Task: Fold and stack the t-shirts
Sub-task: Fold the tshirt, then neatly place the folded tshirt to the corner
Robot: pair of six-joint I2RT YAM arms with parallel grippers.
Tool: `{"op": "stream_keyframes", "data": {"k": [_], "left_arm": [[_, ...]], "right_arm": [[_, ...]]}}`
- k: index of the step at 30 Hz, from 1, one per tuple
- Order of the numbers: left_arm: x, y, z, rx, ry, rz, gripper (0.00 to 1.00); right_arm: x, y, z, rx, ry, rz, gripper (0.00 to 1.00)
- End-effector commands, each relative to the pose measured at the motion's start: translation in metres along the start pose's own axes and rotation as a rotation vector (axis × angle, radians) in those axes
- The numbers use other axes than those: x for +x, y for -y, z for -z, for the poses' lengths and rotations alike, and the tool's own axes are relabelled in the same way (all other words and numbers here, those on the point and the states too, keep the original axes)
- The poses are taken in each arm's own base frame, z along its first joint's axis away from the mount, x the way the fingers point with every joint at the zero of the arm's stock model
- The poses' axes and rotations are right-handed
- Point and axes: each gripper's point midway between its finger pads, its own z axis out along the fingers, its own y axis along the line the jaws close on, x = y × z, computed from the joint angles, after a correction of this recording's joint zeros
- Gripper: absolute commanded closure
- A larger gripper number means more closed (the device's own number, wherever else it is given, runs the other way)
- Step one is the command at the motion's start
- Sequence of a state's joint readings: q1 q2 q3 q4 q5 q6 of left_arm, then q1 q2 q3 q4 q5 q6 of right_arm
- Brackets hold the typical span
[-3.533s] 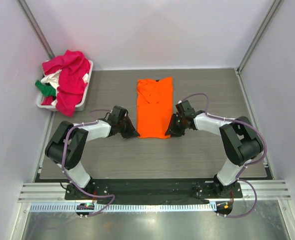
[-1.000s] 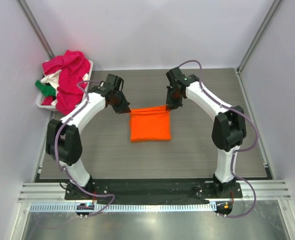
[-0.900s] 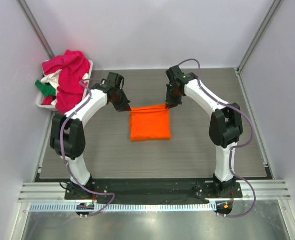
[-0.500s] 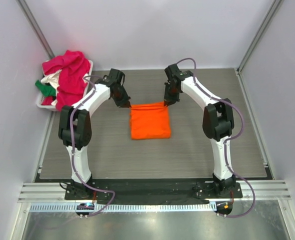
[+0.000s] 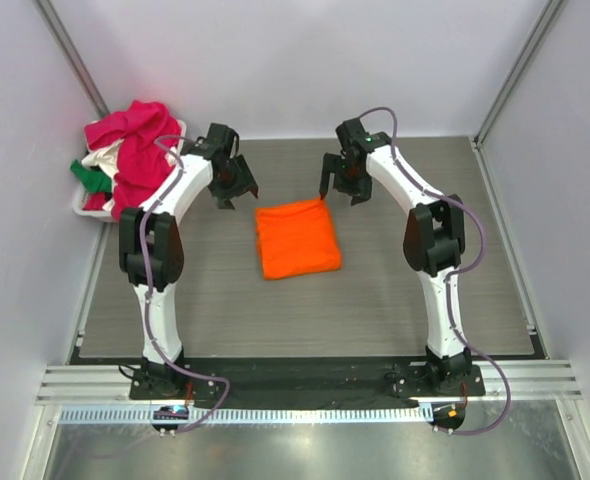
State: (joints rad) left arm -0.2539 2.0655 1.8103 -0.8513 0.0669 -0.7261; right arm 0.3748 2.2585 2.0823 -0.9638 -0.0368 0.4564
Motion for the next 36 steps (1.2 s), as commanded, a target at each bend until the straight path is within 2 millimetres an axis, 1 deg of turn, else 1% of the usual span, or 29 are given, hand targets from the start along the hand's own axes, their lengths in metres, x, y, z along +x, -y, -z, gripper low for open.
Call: {"op": "stream_keyframes", "data": {"k": [1, 2, 3, 4, 5, 6, 7, 8, 9, 10, 11, 12, 13, 14, 15, 17, 18, 19, 20, 21, 23, 26, 27, 28, 29, 30, 32, 33, 36], "left_arm": [[-0.017, 0.003, 0.046, -0.018, 0.067, -0.043, 0.24], [-0.020, 0.007, 0.066, 0.002, 0.101, -0.047, 0.22], [-0.012, 0.010, 0.073, 0.010, 0.099, -0.056, 0.21], [-0.009, 0.005, 0.079, -0.016, 0.112, -0.058, 0.20], [-0.002, 0.006, 0.083, -0.011, 0.110, -0.063, 0.21], [0.008, 0.016, 0.099, 0.026, 0.125, -0.062, 0.23], [0.026, 0.011, 0.089, 0.025, 0.091, -0.062, 0.23], [0.042, 0.021, 0.092, 0.083, 0.056, -0.061, 0.25], [0.059, 0.032, 0.100, 0.132, 0.046, -0.057, 0.26], [0.077, 0.037, 0.091, 0.172, 0.015, -0.057, 0.28], [0.091, 0.042, 0.088, 0.200, -0.002, -0.059, 0.29], [0.107, 0.056, 0.092, 0.247, -0.015, -0.053, 0.30], [0.113, 0.067, 0.089, 0.295, -0.015, -0.053, 0.30], [0.133, 0.064, 0.079, 0.299, -0.066, -0.048, 0.31], [0.144, 0.078, 0.078, 0.346, -0.079, -0.039, 0.32], [0.163, 0.072, 0.062, 0.334, -0.121, -0.032, 0.33], [0.171, 0.072, 0.057, 0.333, -0.132, -0.035, 0.34], [0.172, 0.073, 0.050, 0.341, -0.129, -0.024, 0.35], [0.174, 0.071, 0.044, 0.338, -0.130, -0.021, 0.35], [0.178, 0.065, 0.034, 0.327, -0.130, -0.020, 0.37], [0.183, 0.051, 0.015, 0.276, -0.134, -0.040, 0.38], [0.193, 0.018, -0.012, 0.152, -0.136, -0.104, 0.40], [0.195, 0.009, -0.016, 0.121, -0.139, -0.117, 0.41], [0.198, -0.005, -0.021, 0.070, -0.139, -0.131, 0.41], [0.199, -0.013, -0.022, 0.044, -0.132, -0.144, 0.41], [0.200, -0.022, -0.023, 0.015, -0.131, -0.165, 0.41], [0.196, -0.037, -0.022, -0.045, -0.100, -0.192, 0.42], [0.193, -0.040, -0.019, -0.057, -0.089, -0.217, 0.42], [0.180, -0.051, -0.002, -0.143, -0.055, -0.261, 0.41]], "right_arm": [[-0.032, -0.015, 0.058, -0.071, 0.116, 0.026, 0.09], [-0.032, -0.017, 0.069, -0.089, 0.126, 0.028, 0.08], [-0.021, -0.014, 0.070, -0.087, 0.101, 0.025, 0.08], [-0.021, -0.020, 0.093, -0.122, 0.136, 0.026, 0.08], [-0.013, -0.022, 0.099, -0.141, 0.133, 0.024, 0.09], [0.014, -0.022, 0.088, -0.163, 0.059, 0.015, 0.10], [0.017, -0.030, 0.094, -0.216, 0.081, 0.014, 0.11], [0.026, -0.040, 0.111, -0.273, 0.097, 0.019, 0.12], [0.057, -0.044, 0.102, -0.333, 0.007, 0.013, 0.16], [0.059, -0.058, 0.111, -0.407, 0.033, 0.002, 0.17], [0.069, -0.062, 0.110, -0.446, 0.011, -0.003, 0.20], [0.091, -0.060, 0.099, -0.461, -0.052, -0.019, 0.24], [0.095, -0.064, 0.096, -0.484, -0.053, -0.017, 0.26], [0.103, -0.066, 0.094, -0.494, -0.065, -0.009, 0.27], [0.116, -0.061, 0.084, -0.484, -0.095, -0.013, 0.29], [0.121, -0.058, 0.072, -0.492, -0.099, -0.010, 0.39], [0.130, -0.052, 0.058, -0.468, -0.126, -0.011, 0.43], [0.130, -0.049, 0.050, -0.454, -0.120, -0.004, 0.47], [0.132, -0.044, 0.042, -0.438, -0.122, 0.011, 0.49], [0.139, -0.036, 0.027, -0.408, -0.145, 0.008, 0.50], [0.142, -0.022, 0.013, -0.357, -0.144, 0.017, 0.53], [0.152, 0.002, -0.001, -0.296, -0.160, 0.001, 0.54], [0.163, 0.012, -0.005, -0.271, -0.180, -0.006, 0.54], [0.166, 0.016, -0.005, -0.261, -0.175, -0.001, 0.54], [0.170, 0.021, -0.006, -0.248, -0.179, -0.001, 0.54], [0.182, 0.030, -0.009, -0.220, -0.196, -0.004, 0.54], [0.187, 0.031, -0.004, -0.229, -0.192, -0.009, 0.55], [0.196, 0.036, -0.004, -0.224, -0.206, -0.020, 0.55], [0.195, 0.032, 0.013, -0.251, -0.179, -0.028, 0.53]]}}
